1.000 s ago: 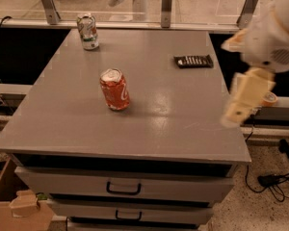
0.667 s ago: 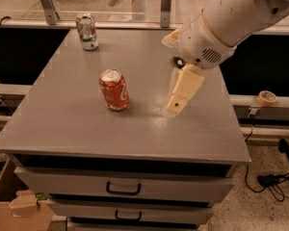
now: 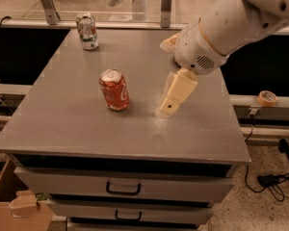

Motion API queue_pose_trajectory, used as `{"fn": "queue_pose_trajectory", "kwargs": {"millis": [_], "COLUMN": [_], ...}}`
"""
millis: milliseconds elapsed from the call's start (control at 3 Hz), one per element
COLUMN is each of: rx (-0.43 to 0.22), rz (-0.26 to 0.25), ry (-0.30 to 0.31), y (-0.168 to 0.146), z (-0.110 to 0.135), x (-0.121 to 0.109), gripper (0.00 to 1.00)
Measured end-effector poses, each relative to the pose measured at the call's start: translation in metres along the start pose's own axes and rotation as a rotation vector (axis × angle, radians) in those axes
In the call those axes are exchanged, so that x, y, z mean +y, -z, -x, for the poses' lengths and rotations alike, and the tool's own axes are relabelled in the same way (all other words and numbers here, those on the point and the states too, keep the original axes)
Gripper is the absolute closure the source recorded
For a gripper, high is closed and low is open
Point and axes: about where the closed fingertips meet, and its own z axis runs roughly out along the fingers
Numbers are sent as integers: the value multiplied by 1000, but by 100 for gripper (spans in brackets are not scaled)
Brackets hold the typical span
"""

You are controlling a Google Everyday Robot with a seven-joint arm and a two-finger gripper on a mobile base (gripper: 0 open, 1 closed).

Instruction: Knock coke can over

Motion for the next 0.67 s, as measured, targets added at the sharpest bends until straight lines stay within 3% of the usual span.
{"fn": "queue_pose_trajectory", "kwargs": {"millis": [667], "rx": [-234], "rz": [-16], "ry": [-109], "y": [-69], "z": [0], "x": [-22], "gripper": [0]}}
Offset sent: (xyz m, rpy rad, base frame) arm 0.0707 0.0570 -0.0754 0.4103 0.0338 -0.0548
